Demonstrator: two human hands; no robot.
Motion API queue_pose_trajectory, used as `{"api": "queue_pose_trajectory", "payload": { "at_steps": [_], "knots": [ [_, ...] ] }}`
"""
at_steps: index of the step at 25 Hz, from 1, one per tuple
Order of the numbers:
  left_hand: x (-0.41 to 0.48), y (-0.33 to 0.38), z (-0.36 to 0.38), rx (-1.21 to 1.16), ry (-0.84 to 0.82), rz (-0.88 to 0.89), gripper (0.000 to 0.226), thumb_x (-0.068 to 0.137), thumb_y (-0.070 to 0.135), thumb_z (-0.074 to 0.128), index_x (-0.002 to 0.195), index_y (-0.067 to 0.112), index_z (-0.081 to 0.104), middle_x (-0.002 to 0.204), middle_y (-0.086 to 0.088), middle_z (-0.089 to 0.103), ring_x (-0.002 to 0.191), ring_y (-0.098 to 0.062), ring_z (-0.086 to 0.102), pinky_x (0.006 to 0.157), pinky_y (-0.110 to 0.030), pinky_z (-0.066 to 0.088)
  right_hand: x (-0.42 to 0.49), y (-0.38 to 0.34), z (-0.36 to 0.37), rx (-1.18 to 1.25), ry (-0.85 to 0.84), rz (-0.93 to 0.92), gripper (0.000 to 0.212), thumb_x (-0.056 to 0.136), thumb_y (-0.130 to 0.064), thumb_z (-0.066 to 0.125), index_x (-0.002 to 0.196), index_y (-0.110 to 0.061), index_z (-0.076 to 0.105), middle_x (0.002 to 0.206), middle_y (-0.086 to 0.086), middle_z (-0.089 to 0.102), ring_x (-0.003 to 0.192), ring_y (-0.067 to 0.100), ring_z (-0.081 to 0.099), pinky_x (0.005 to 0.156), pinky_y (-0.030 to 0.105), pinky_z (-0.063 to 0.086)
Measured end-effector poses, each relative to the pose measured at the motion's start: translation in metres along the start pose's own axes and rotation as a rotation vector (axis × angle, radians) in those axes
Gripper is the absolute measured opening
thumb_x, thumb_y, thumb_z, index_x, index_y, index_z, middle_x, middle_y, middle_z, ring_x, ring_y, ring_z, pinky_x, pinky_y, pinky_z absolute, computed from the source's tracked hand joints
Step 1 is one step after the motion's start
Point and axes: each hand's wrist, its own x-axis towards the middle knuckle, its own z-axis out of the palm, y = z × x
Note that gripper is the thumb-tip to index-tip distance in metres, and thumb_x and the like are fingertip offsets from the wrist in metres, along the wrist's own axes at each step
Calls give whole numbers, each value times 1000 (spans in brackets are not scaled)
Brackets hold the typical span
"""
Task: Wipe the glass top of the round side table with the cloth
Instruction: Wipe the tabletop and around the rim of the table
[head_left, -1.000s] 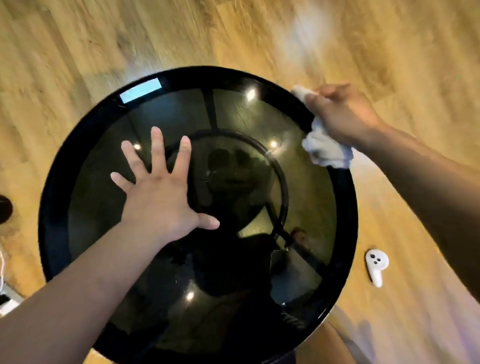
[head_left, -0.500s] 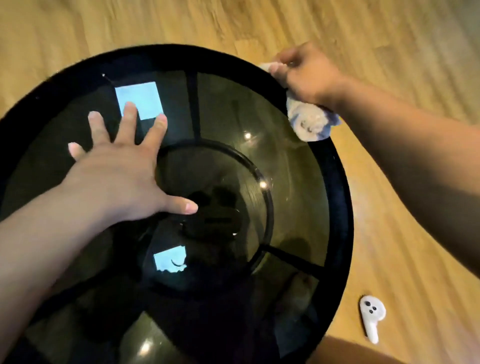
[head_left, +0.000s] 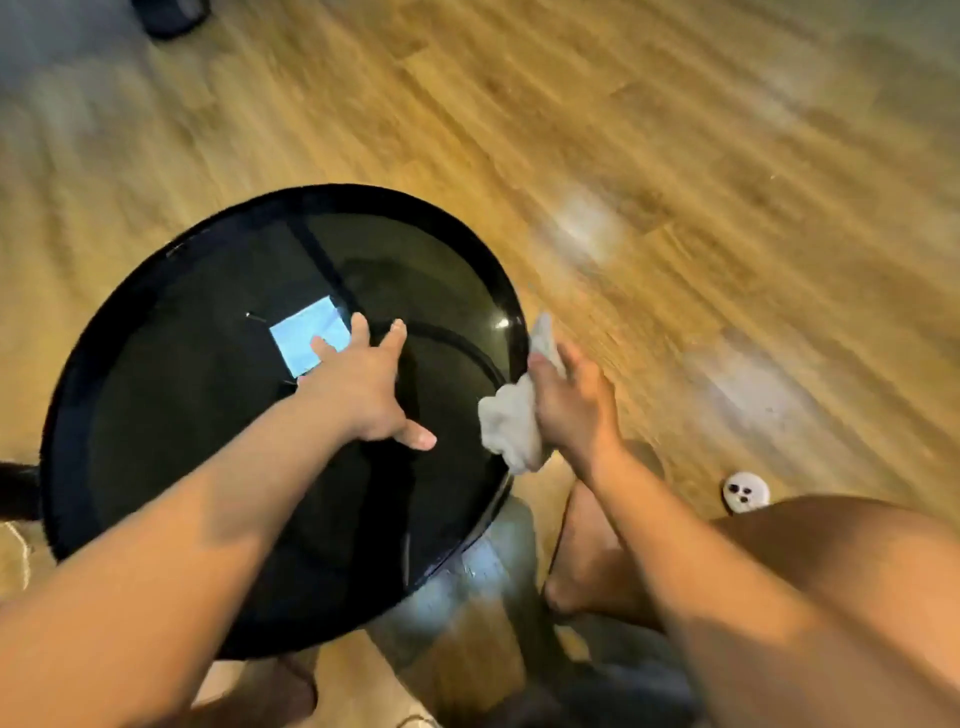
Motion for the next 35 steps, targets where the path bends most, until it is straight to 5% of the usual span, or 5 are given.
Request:
{"api": "queue_pose_trajectory", "payload": {
  "at_steps": [5, 14, 22, 28, 35],
  "knots": [
    [2, 4, 5, 35, 18, -7, 143, 49, 59, 88, 154, 33, -6, 164, -10, -9, 143, -56, -2, 113, -59, 21, -36, 6, 20, 81, 99, 13, 46, 104, -30, 34, 150, -26, 37, 153, 6, 43, 140, 24, 37, 116, 33, 27],
    [4, 0, 5, -87, -5, -41, 150, 37, 53, 89, 154, 35, -3, 164, -5, -14, 146, -44, -14, 117, -58, 12, 211, -77, 43, -157, -401, 72, 24, 97, -23, 45, 110, -13, 62, 117, 9, 62, 109, 23, 59, 78, 25, 36],
    [8, -1, 6, -58, -4, -25, 145, 44, 51, 93, 153, 37, -1, 164, -6, -14, 144, -50, -12, 115, -60, 14, 93, -14, 3, 230, -159, 288, 22, 89, -32, 49, 70, -23, 58, 87, 2, 67, 78, 27, 58, 62, 29, 41],
    [0, 9, -2, 64, 21, -20, 136, 51, 61, 86, 154, 31, 2, 164, -13, 8, 147, -47, 7, 115, -60, 22, -123, 22, 58, 249, 173, 308, 48, 104, -33, 35, 151, -32, 28, 150, -3, 39, 127, 8, 41, 93, 4, 29],
    [-83, -60, 55, -41, 233, -73, 65, 82, 59, 62, 136, 24, 49, 136, -10, 54, 123, -36, 52, 99, -48, 46, -99, 32, 45, 176, 198, 280, 43, 104, -26, 37, 147, -26, 39, 135, 1, 53, 123, 21, 50, 98, 25, 35]
  ]
}}
